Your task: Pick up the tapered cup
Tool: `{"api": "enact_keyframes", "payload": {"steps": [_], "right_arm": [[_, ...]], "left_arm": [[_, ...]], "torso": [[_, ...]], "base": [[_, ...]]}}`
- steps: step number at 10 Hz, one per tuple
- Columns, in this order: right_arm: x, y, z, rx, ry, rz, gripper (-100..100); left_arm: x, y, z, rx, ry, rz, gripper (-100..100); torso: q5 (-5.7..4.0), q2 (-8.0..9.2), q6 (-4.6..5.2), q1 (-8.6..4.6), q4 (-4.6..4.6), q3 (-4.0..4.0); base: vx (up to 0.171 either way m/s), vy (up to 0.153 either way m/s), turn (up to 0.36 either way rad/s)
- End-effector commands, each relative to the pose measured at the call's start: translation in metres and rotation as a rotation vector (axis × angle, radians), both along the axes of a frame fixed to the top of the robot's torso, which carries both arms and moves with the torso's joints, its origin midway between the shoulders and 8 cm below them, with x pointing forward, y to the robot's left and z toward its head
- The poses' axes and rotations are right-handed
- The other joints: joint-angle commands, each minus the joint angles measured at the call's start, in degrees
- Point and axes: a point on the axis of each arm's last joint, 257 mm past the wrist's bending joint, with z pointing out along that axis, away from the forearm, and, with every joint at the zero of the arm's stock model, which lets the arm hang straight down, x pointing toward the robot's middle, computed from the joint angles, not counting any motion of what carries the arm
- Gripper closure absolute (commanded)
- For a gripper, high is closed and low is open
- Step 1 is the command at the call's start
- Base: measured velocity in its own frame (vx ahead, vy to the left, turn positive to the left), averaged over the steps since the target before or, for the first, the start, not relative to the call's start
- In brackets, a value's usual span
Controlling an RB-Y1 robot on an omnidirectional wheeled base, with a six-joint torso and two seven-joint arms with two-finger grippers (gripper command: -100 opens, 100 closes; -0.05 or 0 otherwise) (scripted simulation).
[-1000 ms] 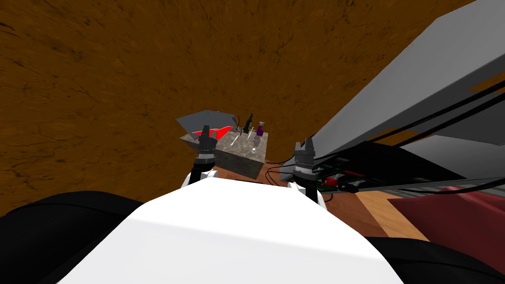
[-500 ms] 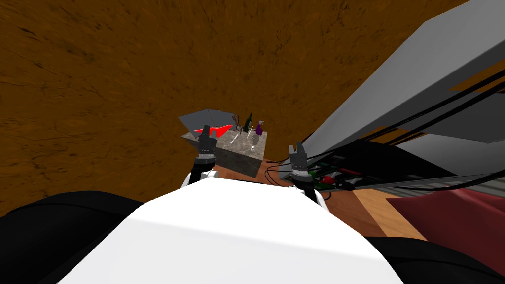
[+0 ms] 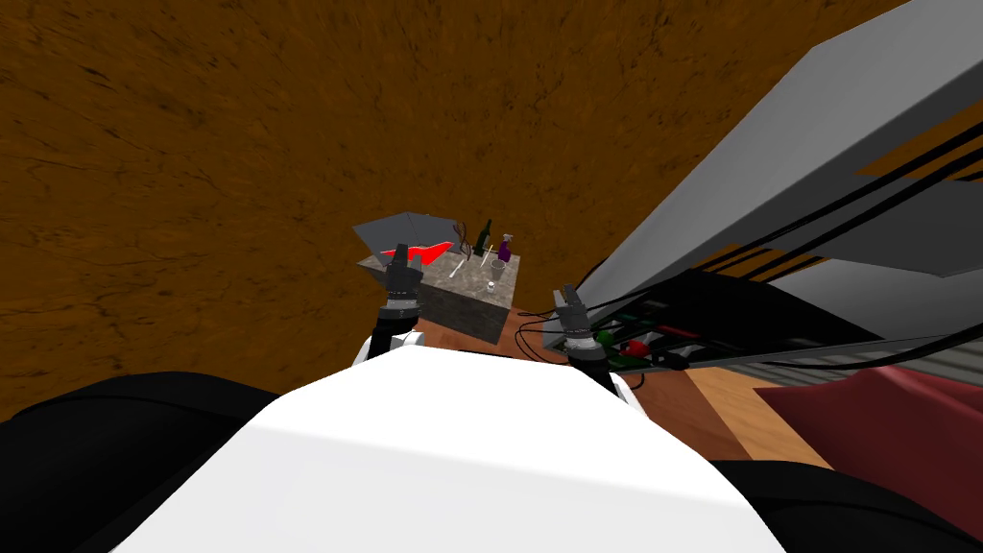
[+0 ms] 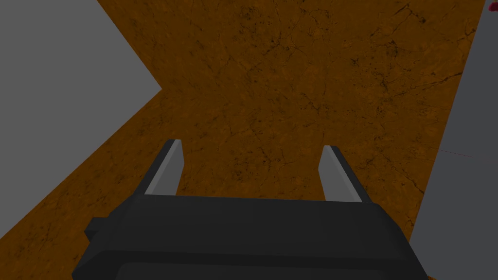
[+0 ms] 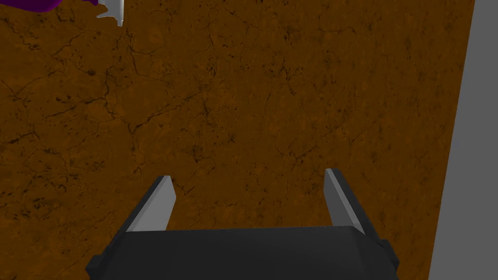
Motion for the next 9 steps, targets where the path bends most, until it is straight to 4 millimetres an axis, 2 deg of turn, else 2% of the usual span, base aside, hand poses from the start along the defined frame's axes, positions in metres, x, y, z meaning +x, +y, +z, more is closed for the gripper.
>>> {"api": "enact_keyframes", "payload": {"steps": [1,2,3,4,5,6,7,8,9], "right_arm": [[-0.005,0.008,-0.017,-0.024,0.042,0.044,-100],[-0.006,0.009,-0.018,-0.038,0.046,0.053,-100],[-0.009,0.014,-0.034,-0.055,0.084,0.086,-100],[-0.010,0.015,-0.035,-0.071,0.089,0.097,-100],[-0.015,0.018,-0.051,-0.089,0.128,0.128,-100],[-0.016,0.019,-0.053,-0.108,0.133,0.141,-100],[-0.021,0.022,-0.069,-0.128,0.173,0.170,-100],[-0.022,0.022,-0.072,-0.150,0.180,0.184,-100],[-0.027,0.023,-0.088,-0.167,0.219,0.208,-100]], "left_arm": [[0.000,0.000,0.000,0.000,0.000,0.000,0],[0.000,0.000,0.000,0.000,0.000,0.000,0],[0.000,0.000,0.000,0.000,0.000,0.000,0],[0.000,0.000,0.000,0.000,0.000,0.000,0],[0.000,0.000,0.000,0.000,0.000,0.000,0],[0.000,0.000,0.000,0.000,0.000,0.000,0],[0.000,0.000,0.000,0.000,0.000,0.000,0],[0.000,0.000,0.000,0.000,0.000,0.000,0],[0.000,0.000,0.000,0.000,0.000,0.000,0]], "torso": [[0.00,0.00,0.00,0.00,0.00,0.00],[0.00,0.01,-0.01,-0.01,0.00,0.00],[0.00,-0.02,0.00,0.00,0.00,-0.01],[0.00,0.01,0.00,0.00,0.00,0.00],[0.00,-0.01,0.00,0.02,0.00,-0.01],[0.01,0.01,-0.01,0.04,0.00,0.00],[0.01,-0.02,0.00,0.04,0.00,-0.01],[0.01,-0.04,-0.01,0.03,-0.01,-0.02],[0.01,-0.05,0.00,0.03,-0.01,-0.03]], "base": [[-0.044,-0.015,0.032],[-0.035,-0.017,0.025],[-0.042,-0.012,0.054],[-0.037,-0.009,0.021],[-0.045,-0.002,0.050],[-0.036,-0.003,0.037],[-0.032,-0.007,0.063],[-0.027,-0.008,0.034],[-0.036,-0.007,0.062]]}}
